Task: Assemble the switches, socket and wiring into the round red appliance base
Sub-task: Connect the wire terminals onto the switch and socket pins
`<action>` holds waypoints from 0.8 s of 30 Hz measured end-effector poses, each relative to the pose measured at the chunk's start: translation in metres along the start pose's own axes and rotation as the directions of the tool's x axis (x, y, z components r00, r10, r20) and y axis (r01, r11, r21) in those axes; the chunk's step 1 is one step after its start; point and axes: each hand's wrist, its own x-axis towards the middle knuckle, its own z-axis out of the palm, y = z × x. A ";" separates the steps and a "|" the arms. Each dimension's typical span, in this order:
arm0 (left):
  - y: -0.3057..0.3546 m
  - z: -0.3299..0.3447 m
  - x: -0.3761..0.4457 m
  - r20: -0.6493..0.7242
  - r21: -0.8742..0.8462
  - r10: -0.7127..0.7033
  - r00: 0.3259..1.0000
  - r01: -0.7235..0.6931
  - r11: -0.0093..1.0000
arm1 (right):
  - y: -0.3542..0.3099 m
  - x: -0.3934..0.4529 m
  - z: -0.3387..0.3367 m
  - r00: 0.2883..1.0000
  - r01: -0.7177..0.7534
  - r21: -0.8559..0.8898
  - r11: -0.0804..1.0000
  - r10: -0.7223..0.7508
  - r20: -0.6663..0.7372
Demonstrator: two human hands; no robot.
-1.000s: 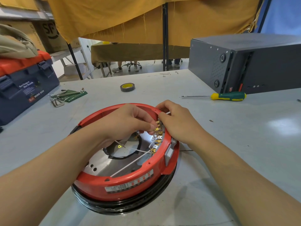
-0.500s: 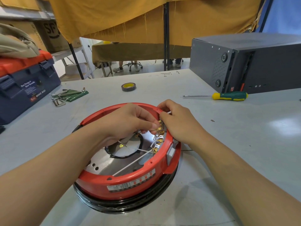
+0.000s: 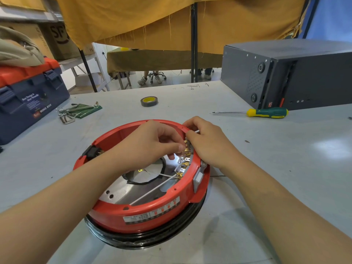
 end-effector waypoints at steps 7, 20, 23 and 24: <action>0.001 0.000 -0.006 -0.023 0.228 0.133 0.991 -0.125 0.966 | 0.002 0.001 -0.001 1.000 0.009 0.012 1.000 -0.009 -0.005; 0.001 0.003 -0.007 -0.032 0.412 0.288 0.957 -0.250 0.876 | 0.006 0.003 -0.004 0.991 0.047 -0.142 0.989 -0.064 -0.115; 0.001 0.005 -0.007 -0.041 0.412 0.291 0.956 -0.249 0.877 | 0.004 0.000 -0.005 0.989 0.080 -0.113 0.990 -0.092 -0.115; 0.001 0.005 -0.007 -0.042 0.410 0.291 0.956 -0.250 0.877 | 0.004 -0.001 -0.005 0.987 0.090 -0.124 0.988 -0.105 -0.122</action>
